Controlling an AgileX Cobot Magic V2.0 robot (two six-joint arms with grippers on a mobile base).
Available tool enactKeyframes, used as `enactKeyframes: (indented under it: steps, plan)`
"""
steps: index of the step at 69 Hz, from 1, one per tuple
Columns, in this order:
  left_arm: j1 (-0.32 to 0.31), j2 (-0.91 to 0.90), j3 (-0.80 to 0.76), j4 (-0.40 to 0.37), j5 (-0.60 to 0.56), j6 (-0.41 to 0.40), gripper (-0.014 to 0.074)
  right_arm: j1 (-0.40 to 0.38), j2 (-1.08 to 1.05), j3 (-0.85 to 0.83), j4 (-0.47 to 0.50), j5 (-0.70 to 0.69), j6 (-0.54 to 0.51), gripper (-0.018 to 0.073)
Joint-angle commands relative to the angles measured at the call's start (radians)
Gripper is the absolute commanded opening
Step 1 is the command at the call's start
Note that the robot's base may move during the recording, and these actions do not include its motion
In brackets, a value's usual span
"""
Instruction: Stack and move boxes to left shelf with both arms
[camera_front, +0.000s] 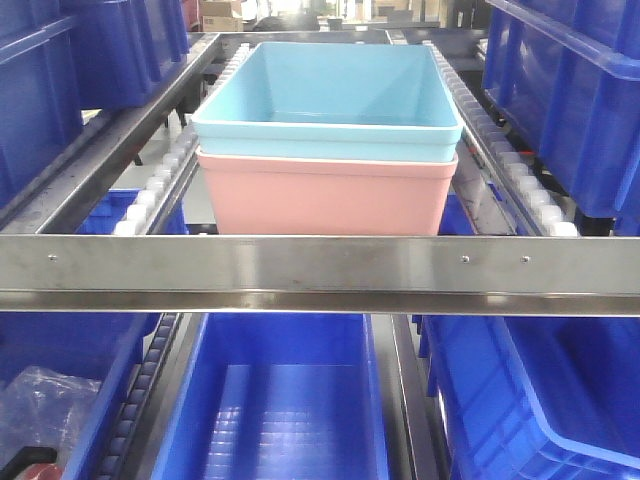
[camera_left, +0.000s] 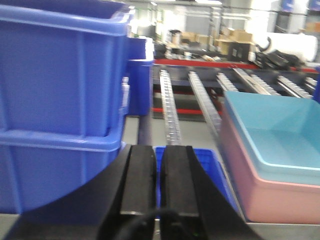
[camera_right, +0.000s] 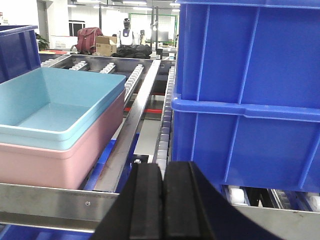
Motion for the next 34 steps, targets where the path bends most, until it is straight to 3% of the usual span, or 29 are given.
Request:
enactKeyframes:
  steps: [1, 15, 34]
  plan:
    - [0.023, -0.059, 0.019, -0.01, -0.087, -0.01, 0.0011, -0.007, -0.021, -0.018, -0.002, -0.092, -0.011, 0.0052]
    - [0.034, -0.207, 0.085, -0.014, 0.067, -0.01, 0.0011, -0.007, -0.021, -0.018, -0.002, -0.092, -0.011, 0.0052]
    - [0.034, -0.271, 0.203, -0.04, -0.029, -0.01, 0.0011, -0.007, -0.021, -0.018, -0.002, -0.092, -0.011, 0.0052]
